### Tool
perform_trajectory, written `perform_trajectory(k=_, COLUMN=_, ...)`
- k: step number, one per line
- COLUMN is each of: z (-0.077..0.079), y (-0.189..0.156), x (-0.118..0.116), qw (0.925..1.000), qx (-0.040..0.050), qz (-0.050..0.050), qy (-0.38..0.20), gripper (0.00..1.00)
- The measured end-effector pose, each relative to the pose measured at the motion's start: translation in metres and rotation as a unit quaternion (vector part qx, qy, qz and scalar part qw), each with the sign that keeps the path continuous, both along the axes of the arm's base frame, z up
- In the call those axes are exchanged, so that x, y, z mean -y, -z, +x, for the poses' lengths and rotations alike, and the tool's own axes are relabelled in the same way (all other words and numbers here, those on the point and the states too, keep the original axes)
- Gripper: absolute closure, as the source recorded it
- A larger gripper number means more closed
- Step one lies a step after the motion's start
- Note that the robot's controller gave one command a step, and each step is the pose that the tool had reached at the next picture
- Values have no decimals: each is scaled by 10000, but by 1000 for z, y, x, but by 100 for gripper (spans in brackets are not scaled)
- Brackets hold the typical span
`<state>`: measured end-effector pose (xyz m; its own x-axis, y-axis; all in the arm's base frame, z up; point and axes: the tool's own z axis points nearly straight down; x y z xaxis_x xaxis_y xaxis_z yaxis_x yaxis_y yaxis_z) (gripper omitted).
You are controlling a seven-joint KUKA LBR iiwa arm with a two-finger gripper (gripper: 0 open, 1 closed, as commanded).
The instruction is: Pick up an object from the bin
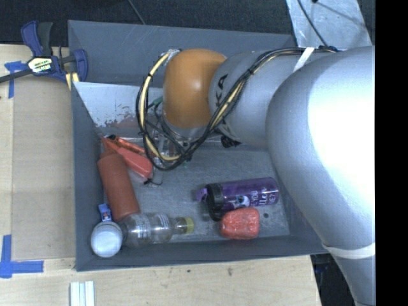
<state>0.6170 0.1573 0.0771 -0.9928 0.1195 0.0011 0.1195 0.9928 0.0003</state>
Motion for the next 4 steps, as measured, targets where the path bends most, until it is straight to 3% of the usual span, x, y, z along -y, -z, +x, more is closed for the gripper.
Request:
perform_trajectory(k=1, z=-3, y=-22, x=-30, qw=9843, qx=20, qz=3, qy=1764, gripper=0)
perform_trajectory(k=2, z=-6, y=-11, x=-41, qw=10000, qx=13, qz=-7, qy=29, gripper=0)
perform_trajectory(k=3, z=5, y=2, x=-24, qw=9826, qx=38, qz=23, qy=1856, gripper=100)
perform_trajectory(k=4, z=6, y=3, x=-23, qw=9787, qx=43, qz=25, qy=2053, gripper=100)
